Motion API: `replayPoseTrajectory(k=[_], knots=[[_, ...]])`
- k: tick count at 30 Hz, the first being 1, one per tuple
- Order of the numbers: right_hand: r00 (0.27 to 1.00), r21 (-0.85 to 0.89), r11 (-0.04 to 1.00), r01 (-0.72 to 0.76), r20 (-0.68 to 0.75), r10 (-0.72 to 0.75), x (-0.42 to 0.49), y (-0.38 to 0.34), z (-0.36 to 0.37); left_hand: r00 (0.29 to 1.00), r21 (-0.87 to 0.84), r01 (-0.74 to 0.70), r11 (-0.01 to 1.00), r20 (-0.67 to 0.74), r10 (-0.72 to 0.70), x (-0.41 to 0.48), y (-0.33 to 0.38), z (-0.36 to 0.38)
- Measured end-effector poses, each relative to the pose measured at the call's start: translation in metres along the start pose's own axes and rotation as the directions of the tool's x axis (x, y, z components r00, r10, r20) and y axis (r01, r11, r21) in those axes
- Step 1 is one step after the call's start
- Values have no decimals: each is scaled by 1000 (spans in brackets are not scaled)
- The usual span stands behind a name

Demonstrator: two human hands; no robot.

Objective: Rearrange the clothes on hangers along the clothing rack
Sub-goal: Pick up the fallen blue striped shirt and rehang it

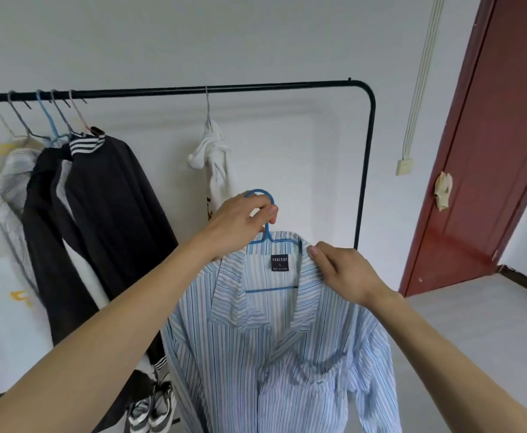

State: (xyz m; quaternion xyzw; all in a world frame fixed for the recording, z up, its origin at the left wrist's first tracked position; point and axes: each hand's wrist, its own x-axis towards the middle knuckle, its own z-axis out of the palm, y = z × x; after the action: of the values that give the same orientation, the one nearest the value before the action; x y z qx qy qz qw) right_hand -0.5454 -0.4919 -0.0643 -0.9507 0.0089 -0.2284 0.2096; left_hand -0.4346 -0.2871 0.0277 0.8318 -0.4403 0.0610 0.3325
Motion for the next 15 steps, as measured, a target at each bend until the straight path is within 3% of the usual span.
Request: replayPoseTrajectory(k=[4,8,15], knots=[[999,126,991,48,-16,-46,6,-9,3,999,-31,48,998,21,-47,0,2,-1],[995,341,935,-94,76,72,16,-23,-1,998,-26,39,999,59,-37,2,6,-8],[941,277,956,-97,338,-2,29,-28,-9,992,-56,128,990,21,-127,0,-24,-48]])
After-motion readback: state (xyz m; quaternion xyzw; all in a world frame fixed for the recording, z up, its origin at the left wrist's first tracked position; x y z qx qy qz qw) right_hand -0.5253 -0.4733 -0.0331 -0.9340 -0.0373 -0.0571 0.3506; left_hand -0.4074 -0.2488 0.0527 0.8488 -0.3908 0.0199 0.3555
